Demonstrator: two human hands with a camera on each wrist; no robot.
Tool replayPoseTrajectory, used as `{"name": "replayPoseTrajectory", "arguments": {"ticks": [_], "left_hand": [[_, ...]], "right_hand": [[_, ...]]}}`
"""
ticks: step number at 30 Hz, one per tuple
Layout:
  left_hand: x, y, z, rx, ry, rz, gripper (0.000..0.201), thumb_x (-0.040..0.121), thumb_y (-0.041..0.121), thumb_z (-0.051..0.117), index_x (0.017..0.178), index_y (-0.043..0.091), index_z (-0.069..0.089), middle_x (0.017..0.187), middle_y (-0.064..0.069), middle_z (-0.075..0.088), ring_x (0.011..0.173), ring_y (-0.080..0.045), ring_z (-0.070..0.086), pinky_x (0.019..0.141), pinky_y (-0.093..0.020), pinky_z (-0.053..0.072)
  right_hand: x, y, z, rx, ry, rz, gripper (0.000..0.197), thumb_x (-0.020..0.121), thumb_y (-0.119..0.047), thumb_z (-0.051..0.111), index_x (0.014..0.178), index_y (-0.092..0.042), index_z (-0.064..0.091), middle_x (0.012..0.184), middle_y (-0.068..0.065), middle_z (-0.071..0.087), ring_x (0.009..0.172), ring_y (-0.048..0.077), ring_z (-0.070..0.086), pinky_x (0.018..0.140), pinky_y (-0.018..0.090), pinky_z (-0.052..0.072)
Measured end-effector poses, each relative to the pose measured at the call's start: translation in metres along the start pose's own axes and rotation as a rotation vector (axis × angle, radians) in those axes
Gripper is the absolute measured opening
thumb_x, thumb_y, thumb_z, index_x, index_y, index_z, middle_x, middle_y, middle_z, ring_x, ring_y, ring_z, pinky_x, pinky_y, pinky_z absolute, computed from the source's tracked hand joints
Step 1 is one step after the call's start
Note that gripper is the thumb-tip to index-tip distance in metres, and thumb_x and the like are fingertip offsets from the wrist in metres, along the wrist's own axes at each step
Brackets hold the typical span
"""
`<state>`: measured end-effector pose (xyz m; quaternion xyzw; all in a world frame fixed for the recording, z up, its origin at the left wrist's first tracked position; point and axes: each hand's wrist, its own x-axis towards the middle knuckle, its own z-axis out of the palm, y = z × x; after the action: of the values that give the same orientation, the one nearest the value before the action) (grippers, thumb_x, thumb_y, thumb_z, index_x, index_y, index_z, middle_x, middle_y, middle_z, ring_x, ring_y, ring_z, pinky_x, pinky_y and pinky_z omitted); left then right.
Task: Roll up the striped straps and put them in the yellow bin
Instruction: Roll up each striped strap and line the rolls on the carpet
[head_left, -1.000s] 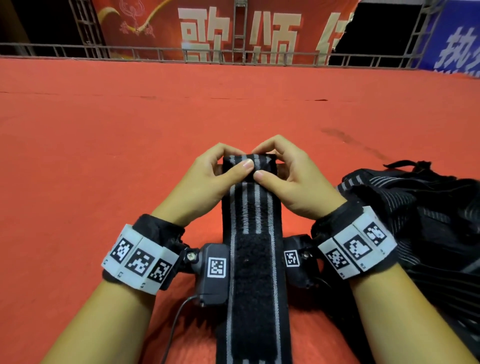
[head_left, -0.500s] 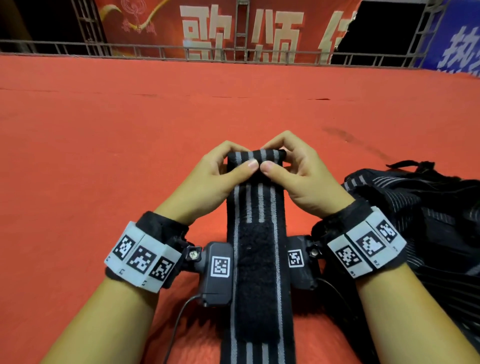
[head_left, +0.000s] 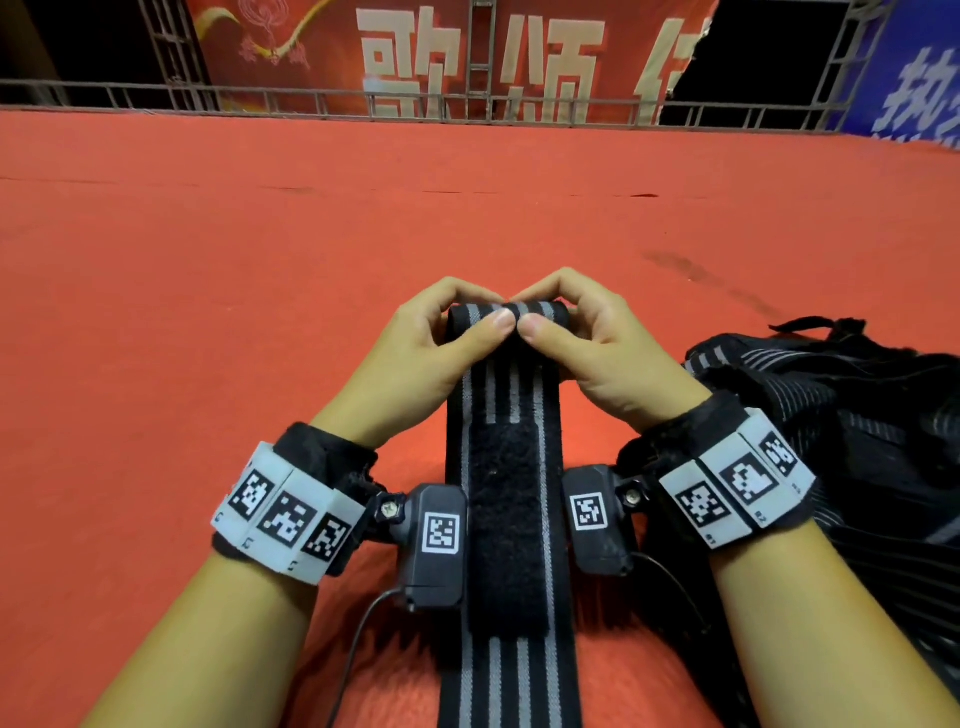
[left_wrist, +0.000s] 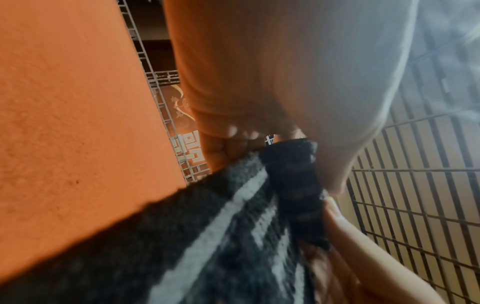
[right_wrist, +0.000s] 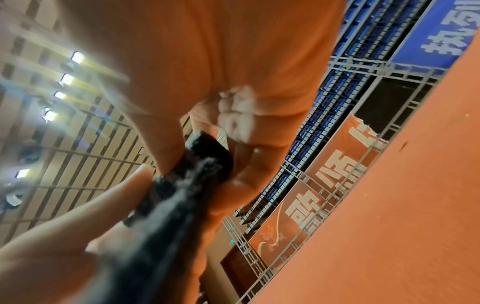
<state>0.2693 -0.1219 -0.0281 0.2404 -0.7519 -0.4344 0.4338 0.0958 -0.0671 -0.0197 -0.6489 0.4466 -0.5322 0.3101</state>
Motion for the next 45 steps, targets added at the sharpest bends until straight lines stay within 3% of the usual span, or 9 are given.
{"name": "replayPoseTrajectory", "arguments": {"ticks": [7,12,17,23,28,32,36,40,45], "left_hand": [[0.0,-0.001,-0.005,0.001,-0.008,0.02,0.02,0.085,0.029,0.069,0.102,0.022,0.06,0.093,-0.006,0.07,0.084,-0.012,0.065,0.078,-0.035,0.054],[0.001,-0.001,-0.001,-0.047,0.0,-0.037,0.027,0.084,0.035,0.067,0.104,0.018,0.061,0.087,0.006,0.068,0.081,-0.007,0.064,0.071,-0.024,0.052],[-0.001,0.001,-0.006,-0.038,-0.025,-0.003,0.025,0.085,0.026,0.068,0.105,0.017,0.057,0.095,-0.013,0.07,0.086,-0.015,0.067,0.078,-0.035,0.057],[0.0,0.0,-0.003,-0.087,-0.048,-0.053,0.019,0.094,0.018,0.064,0.108,0.011,0.055,0.084,0.006,0.069,0.083,-0.008,0.068,0.069,-0.025,0.054],[-0.001,0.0,-0.005,-0.033,-0.03,0.013,0.022,0.087,0.021,0.064,0.105,0.014,0.052,0.094,-0.023,0.064,0.082,-0.014,0.063,0.074,-0.037,0.055],[-0.001,0.001,-0.005,-0.048,-0.039,0.017,0.022,0.087,0.02,0.063,0.107,0.018,0.053,0.093,-0.012,0.065,0.085,-0.015,0.064,0.076,-0.034,0.055],[-0.001,0.001,-0.003,-0.032,-0.032,0.022,0.024,0.088,0.023,0.064,0.11,0.019,0.054,0.095,0.0,0.064,0.091,-0.01,0.063,0.081,-0.032,0.055],[0.0,0.002,-0.002,-0.082,-0.006,-0.029,0.021,0.092,0.035,0.061,0.105,0.021,0.055,0.086,0.011,0.063,0.084,-0.007,0.062,0.075,-0.029,0.052],[0.0,0.001,-0.003,-0.057,-0.017,0.034,0.019,0.089,0.026,0.062,0.104,0.017,0.053,0.088,0.0,0.061,0.087,-0.013,0.06,0.08,-0.04,0.052]], "right_hand": [[-0.001,0.002,0.002,-0.029,-0.011,0.021,0.024,0.09,-0.022,0.062,0.11,-0.011,0.057,0.087,0.002,0.061,0.076,0.009,0.059,0.062,0.025,0.05],[0.001,0.004,0.0,-0.067,0.015,-0.058,0.023,0.086,-0.019,0.063,0.107,-0.012,0.057,0.09,0.005,0.062,0.085,0.016,0.059,0.079,0.043,0.053],[0.001,0.003,0.0,-0.031,-0.003,0.039,0.027,0.083,-0.028,0.063,0.107,-0.017,0.059,0.089,0.004,0.062,0.076,0.011,0.061,0.059,0.029,0.052],[0.002,0.004,-0.002,-0.07,0.051,-0.068,0.025,0.084,-0.016,0.064,0.108,-0.013,0.057,0.095,0.001,0.062,0.087,0.011,0.06,0.08,0.033,0.054],[0.0,0.005,-0.001,-0.089,-0.043,0.098,0.028,0.087,-0.007,0.066,0.111,-0.011,0.052,0.085,0.004,0.059,0.07,0.019,0.058,0.054,0.037,0.05],[0.0,0.001,-0.002,-0.032,-0.023,0.069,0.027,0.084,-0.025,0.063,0.106,-0.012,0.054,0.078,0.0,0.06,0.066,0.012,0.06,0.047,0.033,0.048],[0.0,-0.001,-0.002,-0.063,0.037,-0.076,0.018,0.088,-0.012,0.059,0.105,-0.006,0.054,0.08,0.008,0.059,0.067,0.012,0.058,0.055,0.03,0.049],[0.0,-0.002,0.002,-0.133,0.069,-0.155,0.021,0.086,-0.011,0.06,0.106,-0.008,0.054,0.093,0.024,0.06,0.086,0.039,0.059,0.075,0.055,0.052],[-0.001,-0.008,0.004,-0.078,0.065,0.0,0.017,0.099,-0.024,0.053,0.107,-0.009,0.056,0.08,0.009,0.057,0.065,0.019,0.055,0.048,0.029,0.047]]}}
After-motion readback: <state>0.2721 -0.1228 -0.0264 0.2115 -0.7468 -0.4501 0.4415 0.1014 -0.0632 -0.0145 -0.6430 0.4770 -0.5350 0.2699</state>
